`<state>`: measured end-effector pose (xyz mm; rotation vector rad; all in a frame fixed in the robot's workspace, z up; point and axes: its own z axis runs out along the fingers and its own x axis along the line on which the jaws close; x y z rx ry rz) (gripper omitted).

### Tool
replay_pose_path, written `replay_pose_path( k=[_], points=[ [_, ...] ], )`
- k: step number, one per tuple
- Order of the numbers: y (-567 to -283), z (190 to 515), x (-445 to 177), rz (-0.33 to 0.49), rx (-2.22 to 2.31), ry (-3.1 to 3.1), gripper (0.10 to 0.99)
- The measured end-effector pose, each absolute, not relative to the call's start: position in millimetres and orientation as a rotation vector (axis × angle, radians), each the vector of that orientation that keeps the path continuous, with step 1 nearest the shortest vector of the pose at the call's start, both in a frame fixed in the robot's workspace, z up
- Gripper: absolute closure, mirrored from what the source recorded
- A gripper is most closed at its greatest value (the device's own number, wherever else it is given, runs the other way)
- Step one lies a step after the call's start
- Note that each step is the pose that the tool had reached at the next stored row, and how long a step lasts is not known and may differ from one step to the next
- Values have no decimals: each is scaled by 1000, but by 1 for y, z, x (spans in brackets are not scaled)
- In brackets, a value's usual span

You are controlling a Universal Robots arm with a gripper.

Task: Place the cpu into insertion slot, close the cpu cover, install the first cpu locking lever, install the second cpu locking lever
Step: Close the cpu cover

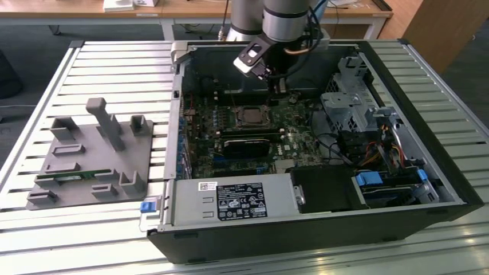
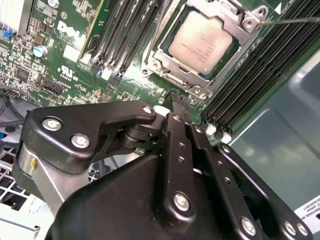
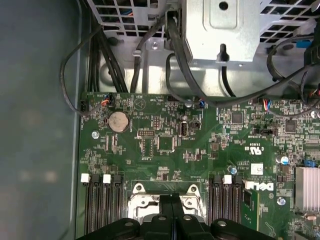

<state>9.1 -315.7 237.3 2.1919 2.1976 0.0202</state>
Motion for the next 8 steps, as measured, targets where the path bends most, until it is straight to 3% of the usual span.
replay_pose_path(
  k=[8],
  points=[
    [-316, 235, -1, 20, 2192, 2198, 980]
  ],
)
